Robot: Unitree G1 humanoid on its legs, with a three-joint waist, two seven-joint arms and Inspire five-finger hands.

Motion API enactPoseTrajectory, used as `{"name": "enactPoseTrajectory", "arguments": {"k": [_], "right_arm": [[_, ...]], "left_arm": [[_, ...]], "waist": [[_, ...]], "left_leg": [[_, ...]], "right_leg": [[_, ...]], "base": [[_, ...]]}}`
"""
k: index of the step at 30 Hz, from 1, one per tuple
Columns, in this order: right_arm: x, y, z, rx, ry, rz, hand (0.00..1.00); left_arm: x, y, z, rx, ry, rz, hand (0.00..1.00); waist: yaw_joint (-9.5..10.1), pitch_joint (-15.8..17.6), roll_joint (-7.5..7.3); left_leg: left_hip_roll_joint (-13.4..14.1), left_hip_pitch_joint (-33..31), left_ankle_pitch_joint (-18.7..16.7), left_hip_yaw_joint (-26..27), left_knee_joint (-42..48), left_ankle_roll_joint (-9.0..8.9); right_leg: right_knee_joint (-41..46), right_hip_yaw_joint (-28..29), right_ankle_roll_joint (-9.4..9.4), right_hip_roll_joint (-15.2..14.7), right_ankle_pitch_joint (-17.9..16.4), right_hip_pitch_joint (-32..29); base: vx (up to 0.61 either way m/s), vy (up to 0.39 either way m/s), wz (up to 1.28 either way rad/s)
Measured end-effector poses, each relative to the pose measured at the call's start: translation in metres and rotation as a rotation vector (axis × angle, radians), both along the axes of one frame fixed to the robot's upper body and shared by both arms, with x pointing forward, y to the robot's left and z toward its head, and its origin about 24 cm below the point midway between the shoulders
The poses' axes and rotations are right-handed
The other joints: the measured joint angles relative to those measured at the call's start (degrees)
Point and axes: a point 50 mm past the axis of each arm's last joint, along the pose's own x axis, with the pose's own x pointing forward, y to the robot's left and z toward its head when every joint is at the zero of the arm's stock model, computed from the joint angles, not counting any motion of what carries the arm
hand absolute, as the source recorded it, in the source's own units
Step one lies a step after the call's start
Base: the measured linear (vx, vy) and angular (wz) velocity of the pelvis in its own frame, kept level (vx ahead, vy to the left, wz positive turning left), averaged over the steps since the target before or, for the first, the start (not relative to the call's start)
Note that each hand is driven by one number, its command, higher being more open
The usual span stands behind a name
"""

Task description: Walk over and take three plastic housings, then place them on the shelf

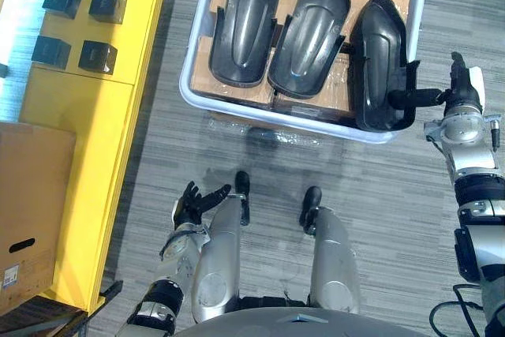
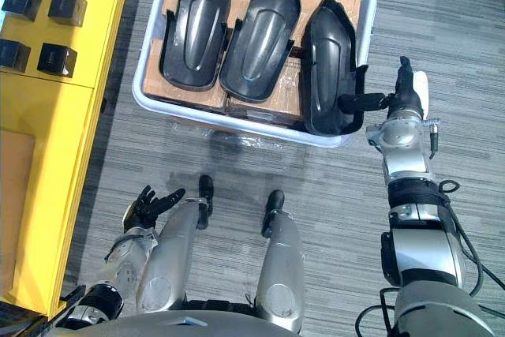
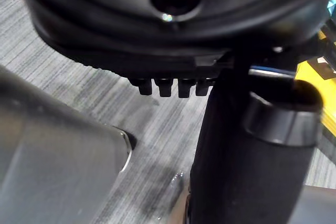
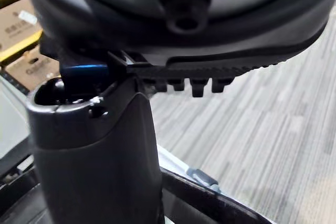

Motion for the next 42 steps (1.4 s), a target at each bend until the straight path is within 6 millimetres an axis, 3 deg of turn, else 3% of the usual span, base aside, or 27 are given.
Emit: {"name": "enactPoseTrajectory", "arguments": {"k": [1,2,10,15,22,25,35,39,42], "right_arm": [[0.000,0.000,0.001,0.000,-0.001,0.000,1.00],[0.001,0.001,0.002,0.000,-0.002,0.005,0.00],[0.007,0.009,0.004,-0.015,0.029,0.050,0.00],[0.004,0.000,0.009,-0.058,0.045,0.016,0.00],[0.005,0.003,0.000,-0.071,0.090,0.019,0.00],[0.004,0.001,0.006,-0.076,0.044,-0.014,0.00],[-0.008,-0.009,-0.008,-0.079,0.000,-0.144,0.00],[-0.018,-0.013,-0.009,-0.060,-0.082,-0.222,0.00],[-0.036,-0.010,-0.001,-0.025,-0.258,-0.282,0.00]], "left_arm": [[0.000,0.000,0.000,-0.001,0.000,-0.001,1.00],[0.000,-0.001,0.000,-0.002,0.000,-0.001,1.00],[0.000,-0.001,0.000,-0.008,-0.004,-0.009,1.00],[0.000,-0.001,0.000,-0.010,-0.004,-0.009,1.00],[0.000,-0.001,0.000,-0.035,-0.007,0.015,1.00],[0.000,0.000,0.000,-0.034,-0.005,0.019,1.00],[-0.004,0.002,-0.002,-0.033,-0.009,0.040,1.00],[-0.001,0.006,0.007,-0.013,-0.057,0.083,1.00],[0.002,0.017,0.032,0.012,-0.159,0.194,1.00]], "waist": [[0.02,0.0,0.00],[0.02,0.0,0.01],[-0.01,0.0,0.02],[0.17,0.0,0.05],[0.54,-0.2,0.39],[0.90,-0.2,0.40],[1.36,-0.2,0.39],[0.55,-0.2,0.38],[-0.54,-0.1,0.20]], "left_leg": [[0.0,0.0,0.0,0.0,0.0,-0.01],[0.0,0.0,0.1,0.0,-0.1,-0.02],[-0.1,0.0,0.7,-0.1,-0.7,-0.05],[-0.1,0.1,1.0,-0.3,-1.0,-0.14],[-0.1,0.1,1.1,-0.3,-1.0,-0.14],[-0.1,0.2,1.1,-0.4,-1.0,-0.12],[-0.4,2.6,1.6,-0.8,-2.5,-0.11],[-0.5,4.9,1.8,-0.9,-4.2,-0.27],[-0.5,8.5,2.4,-0.9,-7.1,-0.33]], "right_leg": [[0.0,0.0,0.00,0.0,0.0,0.0],[0.0,0.0,0.00,0.0,0.0,0.0],[0.0,-0.3,-0.03,-0.4,0.0,-0.1],[0.0,-0.4,-0.08,-0.4,0.0,-0.1],[0.0,-0.4,-0.08,-0.4,0.0,-0.1],[-0.1,-0.5,-0.08,-0.4,0.0,0.2],[-1.6,-1.4,0.00,-0.4,0.1,3.2],[-4.1,-1.5,0.29,0.3,0.5,5.5],[-7.6,-1.7,0.48,0.8,1.7,9.4]], "base": [[0.00,0.000,0.00],[0.00,0.000,0.00],[0.00,-0.003,0.00],[0.00,-0.008,0.01],[0.00,0.000,0.00],[0.00,-0.003,0.01],[0.02,-0.012,0.04],[0.03,-0.012,-0.01],[0.10,0.005,0.00]]}}
